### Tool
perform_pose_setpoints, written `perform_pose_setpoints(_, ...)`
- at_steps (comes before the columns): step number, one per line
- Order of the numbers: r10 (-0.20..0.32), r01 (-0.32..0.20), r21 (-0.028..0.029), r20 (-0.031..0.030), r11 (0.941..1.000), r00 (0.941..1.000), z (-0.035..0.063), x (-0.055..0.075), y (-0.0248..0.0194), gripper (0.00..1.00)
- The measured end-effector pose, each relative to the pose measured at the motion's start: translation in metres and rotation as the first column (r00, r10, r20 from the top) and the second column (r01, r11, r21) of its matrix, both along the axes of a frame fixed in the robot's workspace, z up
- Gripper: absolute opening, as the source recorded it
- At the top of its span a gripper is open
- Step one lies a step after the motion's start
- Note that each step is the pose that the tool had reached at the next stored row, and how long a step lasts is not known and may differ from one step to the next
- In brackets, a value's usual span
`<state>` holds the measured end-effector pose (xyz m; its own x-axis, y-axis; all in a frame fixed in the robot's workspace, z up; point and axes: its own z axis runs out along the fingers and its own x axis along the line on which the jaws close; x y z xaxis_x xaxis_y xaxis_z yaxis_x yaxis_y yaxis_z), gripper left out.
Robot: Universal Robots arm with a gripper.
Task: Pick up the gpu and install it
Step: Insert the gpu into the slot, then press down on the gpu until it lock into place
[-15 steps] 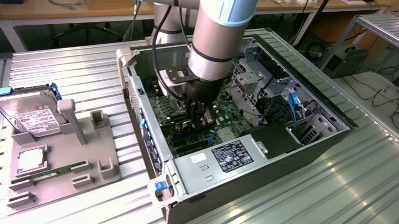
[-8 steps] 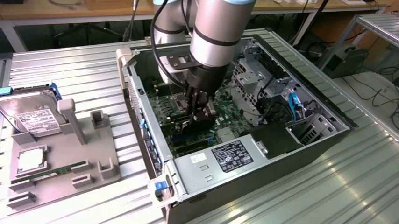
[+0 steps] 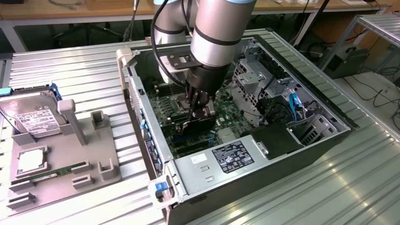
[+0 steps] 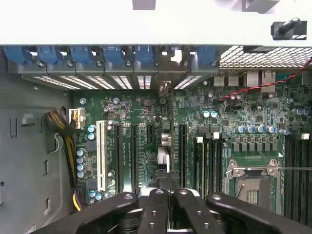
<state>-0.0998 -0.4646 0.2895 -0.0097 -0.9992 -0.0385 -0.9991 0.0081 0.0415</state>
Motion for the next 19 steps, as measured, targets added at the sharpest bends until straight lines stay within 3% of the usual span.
perform_pose_setpoints(14, 0.0, 0.0, -0.0004, 0.0, 1.0, 1.0, -0.0002, -0.0002, 0.0001, 0.11)
perform_pose_setpoints(19, 0.0, 0.0, -0.0004, 0.0003, 1.0, 1.0, -0.002, -0.0068, 0.003, 0.11)
